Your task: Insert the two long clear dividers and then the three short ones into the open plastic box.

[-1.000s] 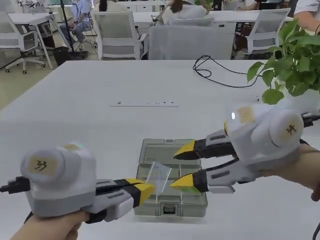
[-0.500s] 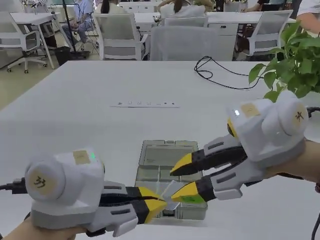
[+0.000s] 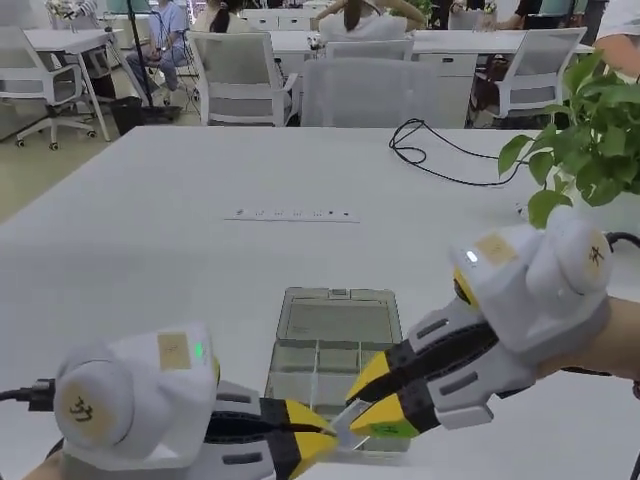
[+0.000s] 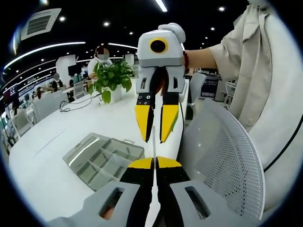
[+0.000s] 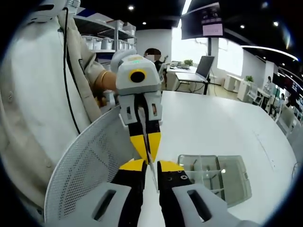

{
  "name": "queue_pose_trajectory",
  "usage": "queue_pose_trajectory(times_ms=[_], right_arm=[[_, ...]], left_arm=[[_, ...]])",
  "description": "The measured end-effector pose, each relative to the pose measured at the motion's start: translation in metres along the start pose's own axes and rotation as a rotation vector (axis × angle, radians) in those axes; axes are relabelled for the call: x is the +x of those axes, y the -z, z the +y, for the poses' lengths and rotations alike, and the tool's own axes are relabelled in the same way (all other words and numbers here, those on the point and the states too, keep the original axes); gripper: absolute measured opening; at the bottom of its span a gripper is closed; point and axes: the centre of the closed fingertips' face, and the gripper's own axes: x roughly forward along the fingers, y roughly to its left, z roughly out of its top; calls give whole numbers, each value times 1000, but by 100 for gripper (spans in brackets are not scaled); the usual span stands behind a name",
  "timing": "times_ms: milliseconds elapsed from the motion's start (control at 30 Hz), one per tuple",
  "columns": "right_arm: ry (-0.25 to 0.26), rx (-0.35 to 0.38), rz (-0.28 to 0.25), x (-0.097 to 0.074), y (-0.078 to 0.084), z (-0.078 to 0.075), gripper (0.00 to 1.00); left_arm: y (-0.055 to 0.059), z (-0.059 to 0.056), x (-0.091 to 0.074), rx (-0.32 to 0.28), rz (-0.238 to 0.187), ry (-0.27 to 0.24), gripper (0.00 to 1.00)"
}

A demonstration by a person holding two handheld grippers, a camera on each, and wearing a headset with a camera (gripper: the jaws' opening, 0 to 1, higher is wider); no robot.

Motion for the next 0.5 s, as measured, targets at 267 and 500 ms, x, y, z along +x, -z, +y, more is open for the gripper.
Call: queue_pose_trajectory(times_ms=[267, 500], right_arm=[[-14, -6, 7, 3, 2, 3, 7], [-22, -11, -1, 6, 0, 6, 5]], left_arm=[[-3, -4, 1, 22, -12, 24, 0], [-5, -5, -1, 21, -26, 35, 0]])
